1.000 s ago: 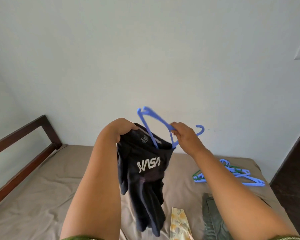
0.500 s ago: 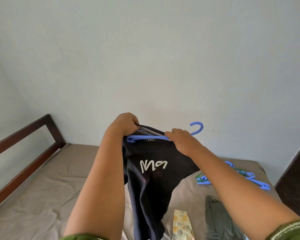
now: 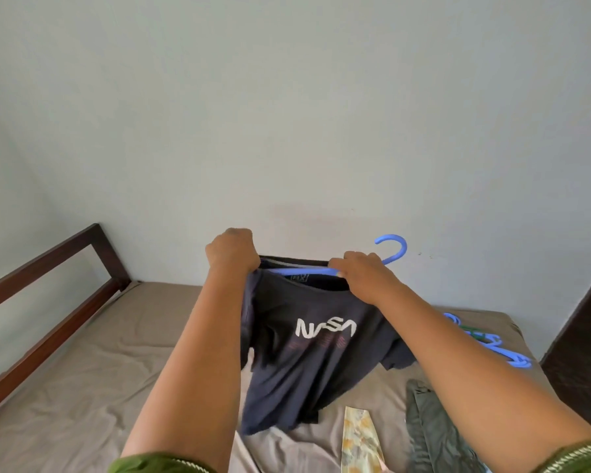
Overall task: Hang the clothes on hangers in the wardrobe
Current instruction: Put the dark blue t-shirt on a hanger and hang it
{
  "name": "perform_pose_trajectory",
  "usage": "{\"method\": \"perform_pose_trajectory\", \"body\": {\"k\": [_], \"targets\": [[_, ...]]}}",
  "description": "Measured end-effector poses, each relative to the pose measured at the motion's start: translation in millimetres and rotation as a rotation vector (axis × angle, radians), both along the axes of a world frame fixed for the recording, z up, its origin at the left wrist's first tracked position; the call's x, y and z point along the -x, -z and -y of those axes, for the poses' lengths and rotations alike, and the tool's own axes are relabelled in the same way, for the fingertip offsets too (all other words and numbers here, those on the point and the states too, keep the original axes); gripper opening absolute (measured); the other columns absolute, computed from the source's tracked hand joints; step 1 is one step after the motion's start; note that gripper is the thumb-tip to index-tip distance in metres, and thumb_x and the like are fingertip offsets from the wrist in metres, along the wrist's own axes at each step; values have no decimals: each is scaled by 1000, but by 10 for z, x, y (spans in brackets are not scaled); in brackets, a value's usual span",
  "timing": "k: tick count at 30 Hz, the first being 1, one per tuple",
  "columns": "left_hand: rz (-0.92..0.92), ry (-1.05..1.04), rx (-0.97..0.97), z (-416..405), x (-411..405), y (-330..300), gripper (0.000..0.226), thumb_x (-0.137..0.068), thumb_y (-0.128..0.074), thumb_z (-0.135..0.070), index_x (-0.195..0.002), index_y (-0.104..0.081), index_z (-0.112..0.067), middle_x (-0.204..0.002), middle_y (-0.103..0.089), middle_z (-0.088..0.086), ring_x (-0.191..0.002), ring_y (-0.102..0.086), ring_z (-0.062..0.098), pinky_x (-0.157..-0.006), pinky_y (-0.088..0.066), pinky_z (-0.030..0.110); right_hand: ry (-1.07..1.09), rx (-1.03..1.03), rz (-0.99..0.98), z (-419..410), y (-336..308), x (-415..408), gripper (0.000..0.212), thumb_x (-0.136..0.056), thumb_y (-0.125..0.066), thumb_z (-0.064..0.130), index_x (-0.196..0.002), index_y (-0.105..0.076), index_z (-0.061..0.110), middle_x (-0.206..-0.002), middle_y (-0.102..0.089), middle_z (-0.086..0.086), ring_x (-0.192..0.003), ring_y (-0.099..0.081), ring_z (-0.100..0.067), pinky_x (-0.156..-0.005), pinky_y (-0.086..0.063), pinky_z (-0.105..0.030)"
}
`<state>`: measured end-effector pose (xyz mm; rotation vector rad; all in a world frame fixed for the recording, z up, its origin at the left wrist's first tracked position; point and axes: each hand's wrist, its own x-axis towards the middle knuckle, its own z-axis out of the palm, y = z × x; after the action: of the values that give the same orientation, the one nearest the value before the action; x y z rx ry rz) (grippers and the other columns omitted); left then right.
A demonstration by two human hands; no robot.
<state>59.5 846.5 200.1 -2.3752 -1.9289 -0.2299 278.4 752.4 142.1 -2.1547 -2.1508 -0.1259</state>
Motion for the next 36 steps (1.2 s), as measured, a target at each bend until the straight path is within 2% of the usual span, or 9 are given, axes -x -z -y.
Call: {"method": "perform_pose_trajectory", "body": {"k": [3,7,13,18,23,28,29,33,36], "targets": [[230,-94,-9,-73,-15,-88,16,-88,-51,-3,-100,-61,-5,-97,-63,10,-93,-63,30,-66,-44,31,-142,-30,119,36,60,137,46,-89,-34,-4,-125,-47,21,-111,-49,-7,-99,-49,-28,-74,-27,-33],[294,-35,75,-104,-19,-106,21,-93,-48,-19,-94,-65,-6,-88,-69,7,-77,-62,24,-61,-44,29,-204,-99,66,-22,198,238,44,-89,-35,-5,-121,-51,20,-100,-48,-5,-94,-48,-25,-75,-25,-34],[497,187,-16,20,241,400,41,-77,-72,-56,-99,-62,-24,-103,-57,-8,-99,-50,14,-86,-46,35,-38,-149,-114,-98,147,-49,24,-101,-36,12,-114,-55,21,-94,-47,0,-86,-45,-22,-77,-33,-35],[644,391,-31,62,240,419,12,-86,-71,-22,-95,-75,-15,-91,-72,-4,-90,-65,18,-87,-50,34,8,-148,-126,-118,40,-173,21,-103,-35,19,-111,-55,23,-94,-49,1,-88,-47,-22,-84,-37,-38],[558,430,12,44,243,305,18,-95,-59,-22,-102,-76,-17,-100,-74,-5,-99,-63,18,-92,-46,31,-3,-78,-94,-84,-19,-236,23,-102,-34,17,-113,-54,23,-96,-49,-1,-86,-46,-23,-84,-39,-38],[784,413,39,165,-63,111,19,-100,-48,-21,-102,-65,-15,-98,-67,0,-96,-59,20,-81,-41,27,-152,-85,-103,-82,-36,81,19,-100,-40,20,-105,-57,27,-88,-49,2,-81,-51,-26,-77,-41,-36],[721,352,21,141,-104,86,20,-100,-44,-19,-107,-63,-18,-104,-65,-1,-101,-58,22,-84,-40,29,-175,-122,-110,-92,-58,134,18,-100,-41,20,-106,-57,26,-88,-48,2,-80,-50,-24,-75,-39,-34],[110,-57,87,120,11,-101,33,-90,-39,-6,-113,-58,-19,-120,-59,3,-113,-53,28,-101,-30,46,-160,-242,-40,-144,-223,104,13,-101,-41,18,-105,-53,22,-89,-47,2,-80,-47,-21,-74,-32,-32],[228,133,83,89,17,-135,38,-90,-44,-15,-123,-57,-26,-124,-61,-5,-116,-54,21,-102,-37,37,-133,-247,17,-166,-341,-5,17,-100,-41,15,-106,-54,24,-89,-49,2,-84,-46,-20,-77,-33,-33]]}}
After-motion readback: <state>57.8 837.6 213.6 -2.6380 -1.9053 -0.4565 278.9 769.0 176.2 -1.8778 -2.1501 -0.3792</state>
